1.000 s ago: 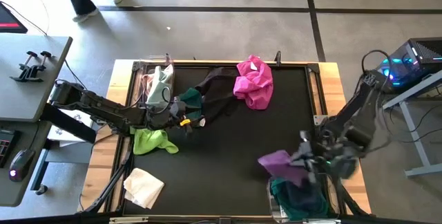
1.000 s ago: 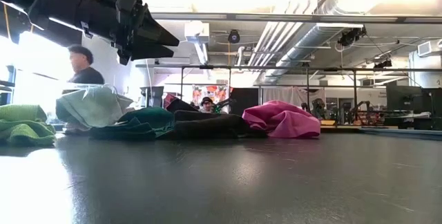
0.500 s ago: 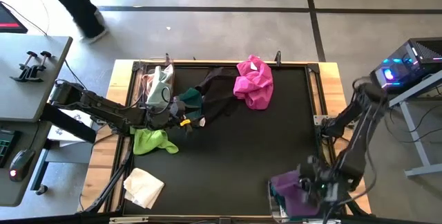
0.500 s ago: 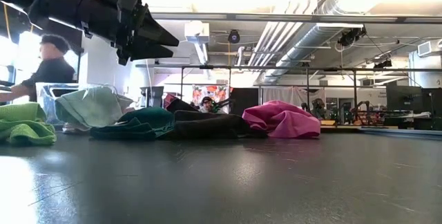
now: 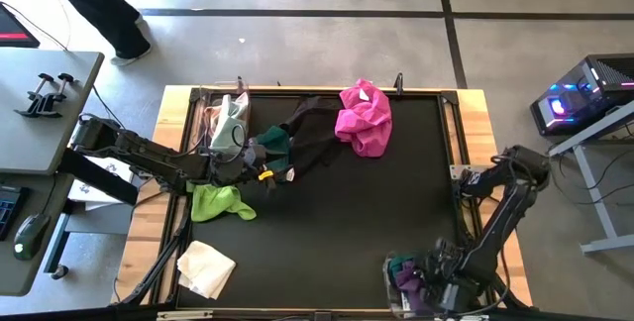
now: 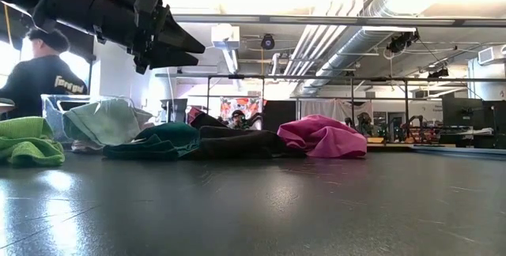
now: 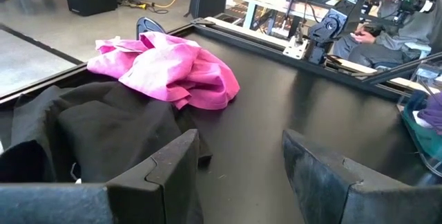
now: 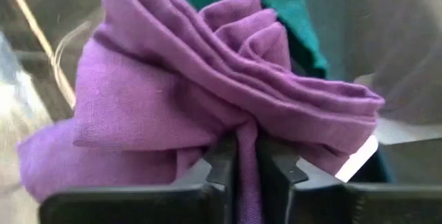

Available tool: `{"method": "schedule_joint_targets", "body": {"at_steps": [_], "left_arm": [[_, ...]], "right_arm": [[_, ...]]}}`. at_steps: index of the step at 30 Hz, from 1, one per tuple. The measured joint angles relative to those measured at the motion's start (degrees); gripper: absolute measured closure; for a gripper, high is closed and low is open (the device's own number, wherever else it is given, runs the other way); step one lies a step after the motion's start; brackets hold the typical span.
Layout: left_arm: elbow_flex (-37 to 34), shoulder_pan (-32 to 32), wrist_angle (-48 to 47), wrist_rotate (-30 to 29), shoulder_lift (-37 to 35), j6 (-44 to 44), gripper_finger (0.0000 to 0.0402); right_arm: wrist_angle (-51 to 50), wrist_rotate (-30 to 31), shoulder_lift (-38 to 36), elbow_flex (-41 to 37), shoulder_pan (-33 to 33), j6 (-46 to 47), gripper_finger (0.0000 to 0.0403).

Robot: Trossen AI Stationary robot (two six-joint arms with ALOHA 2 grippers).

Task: Sort towels by color in basket
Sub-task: Put the violet towel into the bottom transparent bin, then put the light green towel into the top transparent bin

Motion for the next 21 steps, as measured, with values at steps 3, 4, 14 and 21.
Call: {"method": "schedule_joint_targets", "body": {"at_steps": [3, 4, 14, 21], "left_arm": [[0.0, 0.0, 0.0, 0.0, 0.0, 0.0, 0.0207], [0.0, 0.0, 0.0, 0.0, 0.0, 0.0, 0.0207], [0.0, 0.0, 0.4, -0.2, 0.0, 0.1, 0.0207], [0.0, 0.0, 0.6, -1.1, 0.0, -0.3, 0.0207]], "right_arm": [[-0.5, 1.9, -2.3, 0.0, -0.2, 0.2, 0.0332], [-0.7, 2.0, -3.6, 0.0, -0.2, 0.1, 0.0322], [-5.0, 16.9, -20.9, 0.0, -0.5, -8.0, 0.0280], [-13.2, 36.1, -23.9, 0.0, -11.5, -29.0, 0.0281]]}}
